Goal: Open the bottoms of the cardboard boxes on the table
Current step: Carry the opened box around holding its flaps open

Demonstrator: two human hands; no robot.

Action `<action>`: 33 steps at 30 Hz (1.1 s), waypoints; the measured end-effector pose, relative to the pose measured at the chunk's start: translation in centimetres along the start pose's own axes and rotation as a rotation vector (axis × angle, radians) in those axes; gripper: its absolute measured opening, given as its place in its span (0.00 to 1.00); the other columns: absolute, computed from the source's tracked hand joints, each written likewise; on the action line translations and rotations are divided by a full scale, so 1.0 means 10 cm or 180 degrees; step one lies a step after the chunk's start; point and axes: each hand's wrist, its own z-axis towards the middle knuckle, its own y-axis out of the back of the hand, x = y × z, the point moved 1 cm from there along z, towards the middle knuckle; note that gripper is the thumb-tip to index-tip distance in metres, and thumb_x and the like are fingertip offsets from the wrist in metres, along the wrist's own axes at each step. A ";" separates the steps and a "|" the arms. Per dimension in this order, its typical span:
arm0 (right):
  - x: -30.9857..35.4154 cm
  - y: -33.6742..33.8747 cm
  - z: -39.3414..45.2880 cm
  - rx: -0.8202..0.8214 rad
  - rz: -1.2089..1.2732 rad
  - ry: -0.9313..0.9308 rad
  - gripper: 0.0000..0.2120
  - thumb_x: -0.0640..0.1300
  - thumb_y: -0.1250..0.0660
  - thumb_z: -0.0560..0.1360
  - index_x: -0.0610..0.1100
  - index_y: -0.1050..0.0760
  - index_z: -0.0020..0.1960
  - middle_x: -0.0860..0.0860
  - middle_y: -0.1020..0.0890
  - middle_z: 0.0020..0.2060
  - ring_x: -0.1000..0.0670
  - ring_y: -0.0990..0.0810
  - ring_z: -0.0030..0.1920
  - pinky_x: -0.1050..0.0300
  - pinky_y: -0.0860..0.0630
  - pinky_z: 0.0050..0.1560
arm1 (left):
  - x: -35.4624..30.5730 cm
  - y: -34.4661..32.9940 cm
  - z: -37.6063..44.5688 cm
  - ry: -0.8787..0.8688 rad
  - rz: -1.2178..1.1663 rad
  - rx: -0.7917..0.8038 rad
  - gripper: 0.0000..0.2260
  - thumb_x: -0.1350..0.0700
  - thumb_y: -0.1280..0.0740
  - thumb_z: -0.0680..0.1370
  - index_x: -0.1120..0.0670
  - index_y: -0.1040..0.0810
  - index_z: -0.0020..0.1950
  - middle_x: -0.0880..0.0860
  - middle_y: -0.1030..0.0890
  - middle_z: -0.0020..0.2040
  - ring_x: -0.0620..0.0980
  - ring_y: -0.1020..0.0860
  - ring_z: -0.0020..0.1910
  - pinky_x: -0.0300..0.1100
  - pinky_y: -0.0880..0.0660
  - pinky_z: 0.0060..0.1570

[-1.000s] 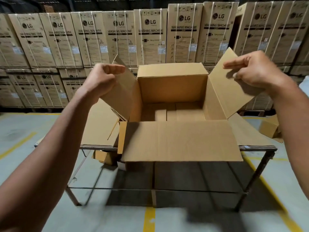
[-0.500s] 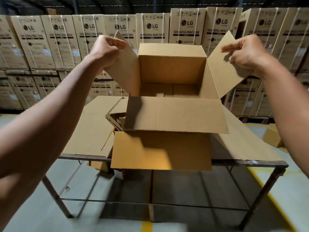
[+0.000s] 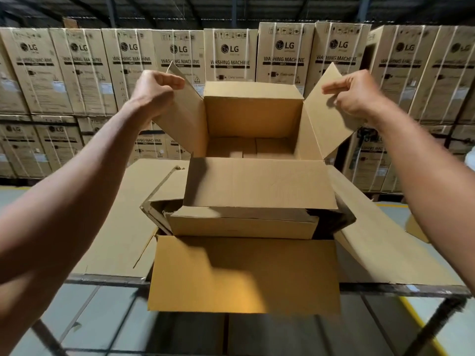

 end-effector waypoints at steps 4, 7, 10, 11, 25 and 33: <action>-0.18 -0.30 0.31 -0.0078 0.0115 -0.0119 0.23 0.26 0.36 0.73 0.46 0.19 0.62 0.51 0.17 0.59 0.50 0.22 0.63 0.46 0.28 0.69 | 0.37 -0.10 0.43 0.0039 -0.0048 0.0114 0.25 0.68 0.42 0.75 0.45 0.18 0.62 0.41 0.21 0.57 0.47 0.24 0.59 0.43 0.24 0.45; -0.29 -0.51 0.51 -0.0063 0.0087 -0.0298 0.26 0.24 0.40 0.72 0.46 0.18 0.60 0.53 0.16 0.54 0.53 0.19 0.57 0.50 0.24 0.65 | 0.61 -0.20 0.71 0.0147 -0.0088 0.0238 0.26 0.69 0.41 0.74 0.46 0.17 0.62 0.42 0.20 0.58 0.48 0.25 0.56 0.42 0.25 0.41; -0.36 -0.65 0.69 -0.0074 -0.0006 -0.0390 0.26 0.24 0.41 0.73 0.46 0.18 0.60 0.53 0.16 0.51 0.54 0.18 0.55 0.53 0.22 0.62 | 0.76 -0.32 0.93 0.0156 -0.0075 0.0404 0.24 0.69 0.40 0.75 0.47 0.17 0.62 0.43 0.21 0.57 0.48 0.25 0.57 0.42 0.24 0.43; -0.39 -0.70 0.76 -0.0067 -0.0050 -0.0389 0.25 0.25 0.40 0.73 0.47 0.18 0.60 0.54 0.15 0.50 0.54 0.18 0.55 0.52 0.22 0.62 | 0.79 -0.36 1.00 0.0146 -0.0060 0.0432 0.24 0.69 0.40 0.75 0.47 0.17 0.62 0.43 0.21 0.56 0.48 0.25 0.57 0.40 0.25 0.43; -0.81 -1.27 1.13 0.0573 -0.0330 -0.0650 0.22 0.26 0.40 0.76 0.45 0.18 0.60 0.51 0.16 0.53 0.54 0.18 0.53 0.58 0.22 0.46 | 1.38 -0.97 1.41 0.0294 0.0490 0.1025 0.22 0.69 0.42 0.77 0.50 0.18 0.62 0.47 0.22 0.60 0.48 0.26 0.56 0.38 0.27 0.43; -1.27 -1.63 1.00 0.1018 -0.0647 -0.0725 0.23 0.26 0.39 0.75 0.44 0.19 0.63 0.50 0.16 0.56 0.50 0.20 0.59 0.53 0.24 0.60 | 1.92 -1.29 1.27 0.0523 0.0667 0.1349 0.21 0.69 0.40 0.76 0.51 0.17 0.60 0.52 0.20 0.64 0.54 0.22 0.62 0.50 0.23 0.60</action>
